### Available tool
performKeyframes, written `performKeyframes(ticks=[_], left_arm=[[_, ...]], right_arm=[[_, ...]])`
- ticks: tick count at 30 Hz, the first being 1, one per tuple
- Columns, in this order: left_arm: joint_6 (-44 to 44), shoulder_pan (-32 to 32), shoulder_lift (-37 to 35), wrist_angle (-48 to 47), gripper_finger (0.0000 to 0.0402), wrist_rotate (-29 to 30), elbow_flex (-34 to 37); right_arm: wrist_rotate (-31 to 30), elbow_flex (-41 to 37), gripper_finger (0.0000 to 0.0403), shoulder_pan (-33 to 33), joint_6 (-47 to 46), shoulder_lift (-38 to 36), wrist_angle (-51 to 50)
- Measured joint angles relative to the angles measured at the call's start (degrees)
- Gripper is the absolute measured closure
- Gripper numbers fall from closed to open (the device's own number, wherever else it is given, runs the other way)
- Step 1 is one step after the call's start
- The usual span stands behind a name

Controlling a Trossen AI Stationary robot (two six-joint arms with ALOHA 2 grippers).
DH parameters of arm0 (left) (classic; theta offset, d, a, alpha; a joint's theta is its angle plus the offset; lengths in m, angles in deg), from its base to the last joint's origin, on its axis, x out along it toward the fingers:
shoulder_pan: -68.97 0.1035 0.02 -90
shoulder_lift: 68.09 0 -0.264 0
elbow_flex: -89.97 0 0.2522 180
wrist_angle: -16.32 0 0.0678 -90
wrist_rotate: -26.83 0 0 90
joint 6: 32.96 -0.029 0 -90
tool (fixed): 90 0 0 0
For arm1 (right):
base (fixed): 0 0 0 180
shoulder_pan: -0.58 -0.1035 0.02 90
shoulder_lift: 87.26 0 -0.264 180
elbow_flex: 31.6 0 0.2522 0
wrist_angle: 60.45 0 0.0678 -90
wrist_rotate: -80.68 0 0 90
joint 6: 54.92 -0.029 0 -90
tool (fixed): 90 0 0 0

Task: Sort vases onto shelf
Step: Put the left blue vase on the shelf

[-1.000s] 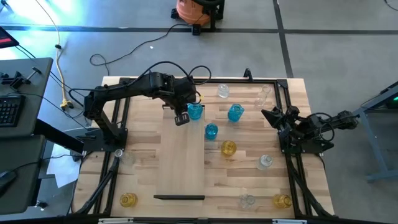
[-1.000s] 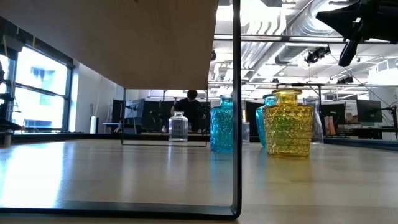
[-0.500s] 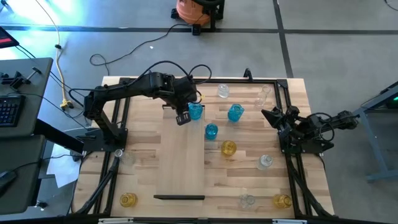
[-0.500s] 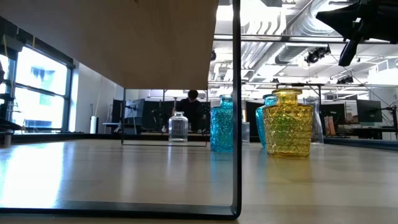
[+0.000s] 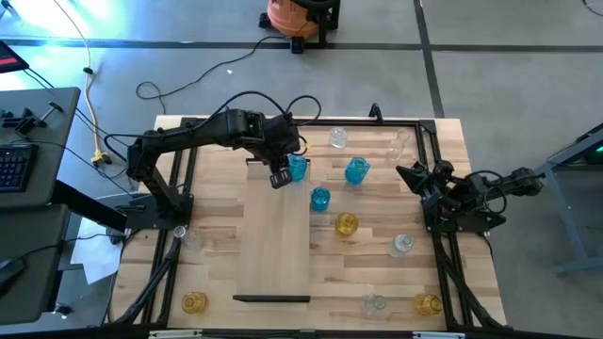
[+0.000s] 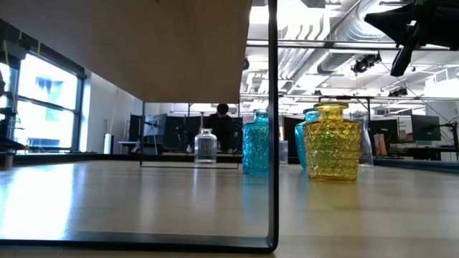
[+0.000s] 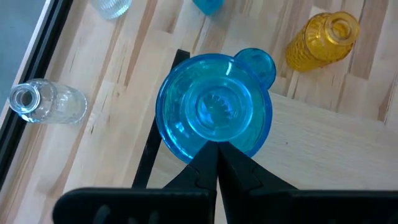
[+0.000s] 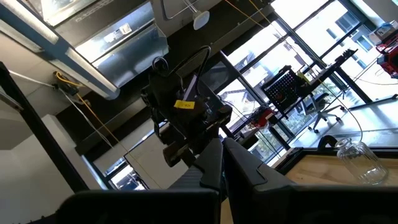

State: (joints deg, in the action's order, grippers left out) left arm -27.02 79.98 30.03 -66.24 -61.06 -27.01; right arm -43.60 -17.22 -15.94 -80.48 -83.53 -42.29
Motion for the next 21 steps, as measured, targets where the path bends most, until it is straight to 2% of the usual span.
performKeyframes(ticks=[21], left_arm=[[0.97, 0.0, 0.0, 0.98, 0.0401, 0.17, 0.0]], right_arm=[[0.0, 0.0, 0.0403, -0.01, 0.0, 0.0, 0.0]])
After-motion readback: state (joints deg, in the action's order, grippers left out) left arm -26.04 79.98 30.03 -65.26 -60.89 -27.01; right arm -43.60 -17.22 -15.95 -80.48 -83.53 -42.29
